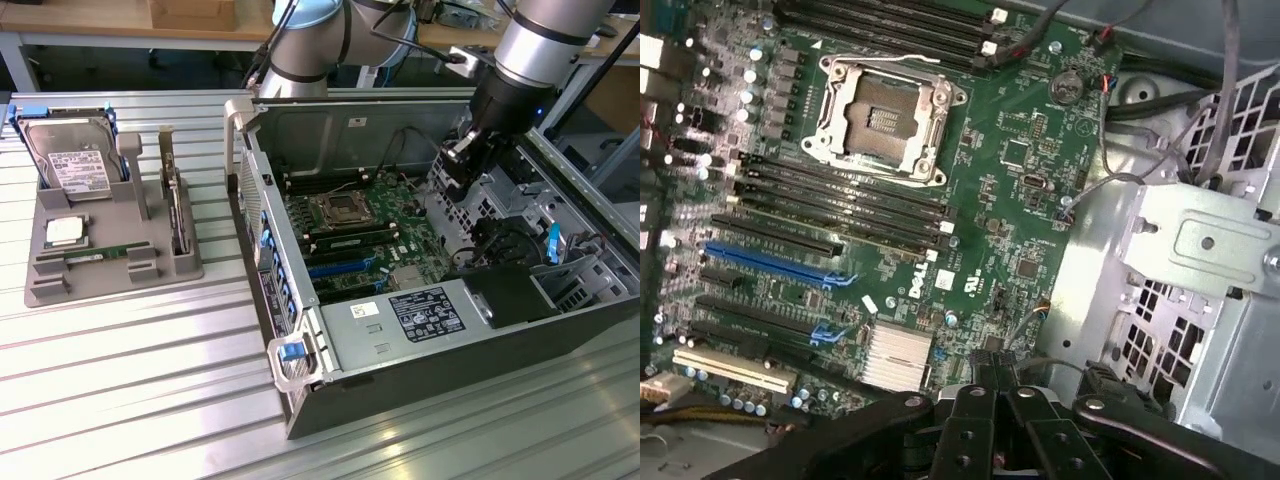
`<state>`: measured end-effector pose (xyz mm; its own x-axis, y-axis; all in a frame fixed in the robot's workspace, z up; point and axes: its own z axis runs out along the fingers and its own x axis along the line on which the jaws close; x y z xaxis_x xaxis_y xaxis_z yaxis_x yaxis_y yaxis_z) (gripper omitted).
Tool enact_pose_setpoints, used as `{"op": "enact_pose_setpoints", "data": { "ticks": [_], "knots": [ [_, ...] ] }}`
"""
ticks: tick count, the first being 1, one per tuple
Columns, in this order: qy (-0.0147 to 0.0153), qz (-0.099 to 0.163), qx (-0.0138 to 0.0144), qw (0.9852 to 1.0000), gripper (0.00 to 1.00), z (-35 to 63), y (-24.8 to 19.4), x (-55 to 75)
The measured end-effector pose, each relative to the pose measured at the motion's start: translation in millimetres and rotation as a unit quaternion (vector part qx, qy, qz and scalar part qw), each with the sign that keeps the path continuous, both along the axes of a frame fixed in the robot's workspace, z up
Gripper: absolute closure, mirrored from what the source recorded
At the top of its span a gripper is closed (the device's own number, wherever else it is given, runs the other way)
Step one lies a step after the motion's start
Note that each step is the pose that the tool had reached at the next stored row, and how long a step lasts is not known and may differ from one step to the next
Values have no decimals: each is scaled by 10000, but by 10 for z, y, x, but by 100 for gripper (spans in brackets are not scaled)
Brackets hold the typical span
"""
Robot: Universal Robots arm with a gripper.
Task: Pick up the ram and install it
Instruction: 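Press down the ram until it locks into place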
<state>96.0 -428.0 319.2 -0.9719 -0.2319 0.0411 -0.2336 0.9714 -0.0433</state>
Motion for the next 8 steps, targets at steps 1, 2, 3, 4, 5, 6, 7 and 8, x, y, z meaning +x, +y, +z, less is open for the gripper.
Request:
{"op": "enact_pose_setpoints", "data": {
  "ticks": [1, 2, 3, 4, 5, 6, 7, 8],
  "knots": [
    [0, -185, -4, 9998, 90, -1, 0, 0],
    [0, -346, -7, 9994, 90, -1, 0, 0],
    [0, -521, -10, 9986, 90, -2, 0, 0],
    [0, -737, -14, 9973, 90, -3, 0, 0],
    [0, -880, -15, 9961, 90, -3, 0, 0],
    [0, -1014, -15, 9948, 90, -3, 0, 0],
    [0, -1014, -15, 9948, 90, -3, 0, 0],
    [0, -1014, -15, 9948, 90, -3, 0, 0]
  ]
}}
